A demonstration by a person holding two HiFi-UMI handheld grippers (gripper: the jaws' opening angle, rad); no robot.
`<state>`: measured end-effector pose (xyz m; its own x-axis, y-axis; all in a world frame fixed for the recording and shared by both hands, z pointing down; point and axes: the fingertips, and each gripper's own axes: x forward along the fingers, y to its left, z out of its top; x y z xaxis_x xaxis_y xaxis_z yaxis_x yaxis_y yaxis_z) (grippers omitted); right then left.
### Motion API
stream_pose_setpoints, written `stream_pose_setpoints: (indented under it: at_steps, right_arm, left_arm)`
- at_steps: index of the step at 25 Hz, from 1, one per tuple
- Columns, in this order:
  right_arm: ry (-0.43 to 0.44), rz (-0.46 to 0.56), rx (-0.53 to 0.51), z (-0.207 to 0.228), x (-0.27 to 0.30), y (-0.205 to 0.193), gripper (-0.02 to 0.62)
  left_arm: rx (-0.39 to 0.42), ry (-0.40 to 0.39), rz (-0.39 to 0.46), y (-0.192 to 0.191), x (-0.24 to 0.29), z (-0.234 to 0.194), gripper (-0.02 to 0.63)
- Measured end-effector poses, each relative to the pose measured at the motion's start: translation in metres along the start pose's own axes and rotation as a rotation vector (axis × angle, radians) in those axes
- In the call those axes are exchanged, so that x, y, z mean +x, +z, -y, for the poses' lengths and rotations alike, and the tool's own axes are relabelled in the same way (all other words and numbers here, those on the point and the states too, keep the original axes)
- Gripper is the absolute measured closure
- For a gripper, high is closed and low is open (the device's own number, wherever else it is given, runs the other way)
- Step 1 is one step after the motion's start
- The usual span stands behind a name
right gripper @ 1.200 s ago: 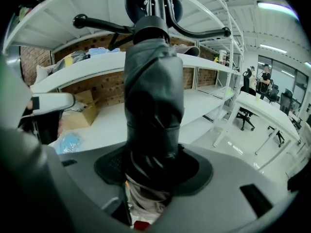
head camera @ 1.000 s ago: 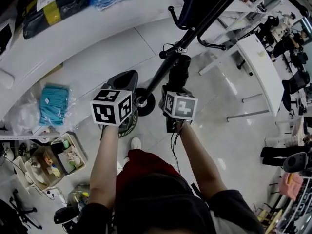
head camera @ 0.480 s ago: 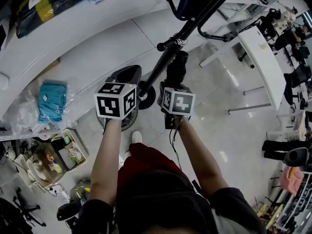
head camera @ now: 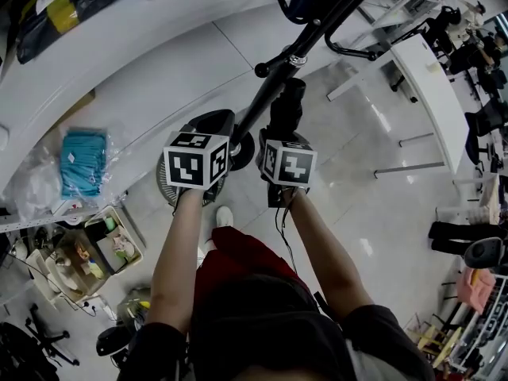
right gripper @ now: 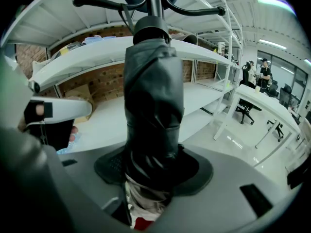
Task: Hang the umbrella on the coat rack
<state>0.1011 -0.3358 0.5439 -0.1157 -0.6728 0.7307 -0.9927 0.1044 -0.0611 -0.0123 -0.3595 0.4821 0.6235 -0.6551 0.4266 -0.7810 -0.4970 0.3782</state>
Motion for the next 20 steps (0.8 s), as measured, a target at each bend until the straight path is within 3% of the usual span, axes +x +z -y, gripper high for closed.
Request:
stream_pose_setpoints:
  at_steps: [8, 20]
  right_arm:
    - [-0.005, 0.007, -0.008, -0.005, 0.006, -0.001, 0.374]
    - [-0.007, 0.053, 0.003, -0.013, 0.019, 0.006, 0.374]
  left_arm:
    - [-0.011, 0.000, -0.069, -0.024, 0.012, -0.004, 0.595]
    - [-0.015, 0.003, -0.087, -0.030, 0.019, -0.007, 0.595]
